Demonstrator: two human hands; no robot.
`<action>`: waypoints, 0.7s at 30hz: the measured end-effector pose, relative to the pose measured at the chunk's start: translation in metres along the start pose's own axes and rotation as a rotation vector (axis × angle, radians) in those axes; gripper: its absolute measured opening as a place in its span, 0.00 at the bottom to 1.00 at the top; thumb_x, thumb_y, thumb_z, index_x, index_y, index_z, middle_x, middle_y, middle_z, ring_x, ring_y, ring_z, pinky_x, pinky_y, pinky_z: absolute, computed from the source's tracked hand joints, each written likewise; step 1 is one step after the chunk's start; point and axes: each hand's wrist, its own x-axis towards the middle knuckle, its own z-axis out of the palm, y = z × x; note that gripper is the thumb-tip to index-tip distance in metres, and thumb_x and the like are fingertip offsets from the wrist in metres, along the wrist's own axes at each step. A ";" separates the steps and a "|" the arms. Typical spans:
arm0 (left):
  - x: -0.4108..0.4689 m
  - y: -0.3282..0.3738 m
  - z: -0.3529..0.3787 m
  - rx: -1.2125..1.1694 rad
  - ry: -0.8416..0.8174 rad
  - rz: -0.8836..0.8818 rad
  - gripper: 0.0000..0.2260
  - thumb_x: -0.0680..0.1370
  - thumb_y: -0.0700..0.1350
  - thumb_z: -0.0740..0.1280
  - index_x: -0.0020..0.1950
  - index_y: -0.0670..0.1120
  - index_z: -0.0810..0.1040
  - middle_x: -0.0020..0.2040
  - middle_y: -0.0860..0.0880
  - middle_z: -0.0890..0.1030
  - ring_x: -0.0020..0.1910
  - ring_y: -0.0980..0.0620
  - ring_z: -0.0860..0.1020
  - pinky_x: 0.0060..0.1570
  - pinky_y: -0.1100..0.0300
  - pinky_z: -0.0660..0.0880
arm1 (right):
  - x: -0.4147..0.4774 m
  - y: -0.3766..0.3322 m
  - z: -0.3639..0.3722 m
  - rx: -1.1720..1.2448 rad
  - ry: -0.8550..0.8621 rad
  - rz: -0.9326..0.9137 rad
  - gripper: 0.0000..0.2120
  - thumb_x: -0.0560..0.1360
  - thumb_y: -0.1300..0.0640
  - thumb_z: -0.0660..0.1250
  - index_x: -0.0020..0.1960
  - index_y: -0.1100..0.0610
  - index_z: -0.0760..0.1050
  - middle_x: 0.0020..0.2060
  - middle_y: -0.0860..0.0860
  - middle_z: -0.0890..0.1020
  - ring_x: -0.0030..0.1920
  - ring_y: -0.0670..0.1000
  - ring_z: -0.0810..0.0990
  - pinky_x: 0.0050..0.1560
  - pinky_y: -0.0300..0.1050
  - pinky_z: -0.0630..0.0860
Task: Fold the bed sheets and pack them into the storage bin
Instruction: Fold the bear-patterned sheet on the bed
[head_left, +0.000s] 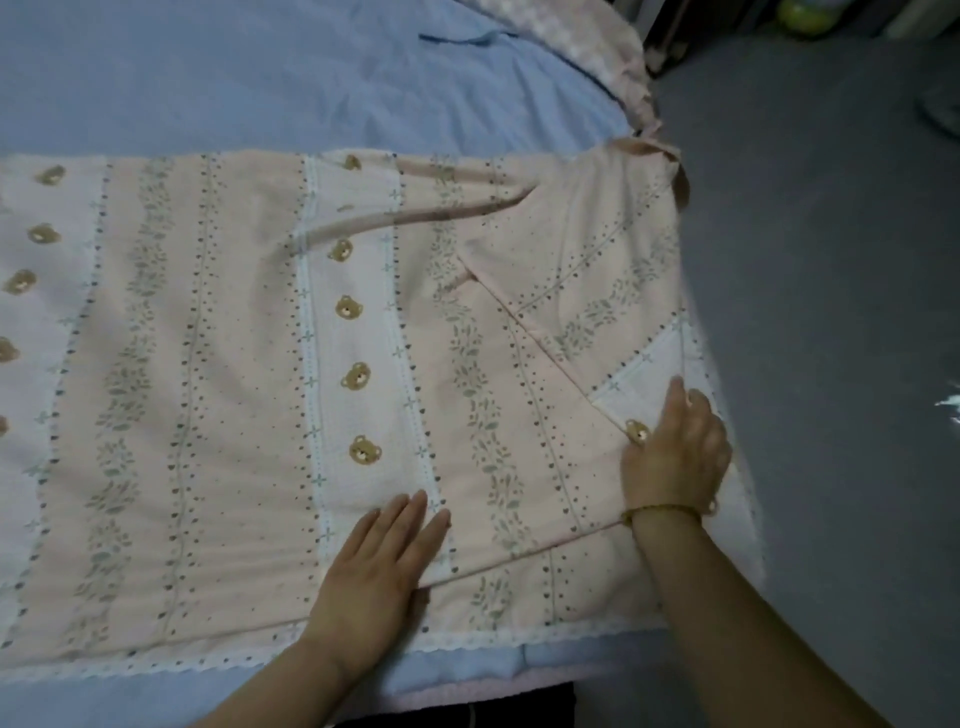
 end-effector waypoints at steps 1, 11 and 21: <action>0.006 0.006 0.002 -0.005 -0.008 -0.005 0.28 0.64 0.51 0.55 0.64 0.47 0.67 0.58 0.42 0.80 0.60 0.48 0.67 0.69 0.61 0.47 | 0.008 -0.009 0.001 -0.134 -0.051 -0.123 0.34 0.76 0.57 0.61 0.76 0.56 0.47 0.74 0.57 0.54 0.73 0.59 0.54 0.72 0.54 0.48; 0.031 0.040 0.010 -0.012 0.038 -0.097 0.24 0.68 0.51 0.56 0.64 0.48 0.67 0.59 0.40 0.79 0.61 0.46 0.67 0.70 0.64 0.42 | 0.098 -0.003 -0.017 0.531 -0.075 0.141 0.16 0.77 0.67 0.55 0.62 0.64 0.73 0.58 0.61 0.77 0.59 0.58 0.74 0.45 0.37 0.67; 0.094 0.141 0.021 0.134 0.204 -0.210 0.20 0.69 0.44 0.55 0.61 0.47 0.69 0.54 0.43 0.82 0.50 0.43 0.82 0.54 0.57 0.62 | 0.097 0.175 -0.022 1.027 -0.163 0.516 0.07 0.74 0.59 0.59 0.49 0.61 0.73 0.43 0.57 0.74 0.38 0.56 0.75 0.22 0.35 0.72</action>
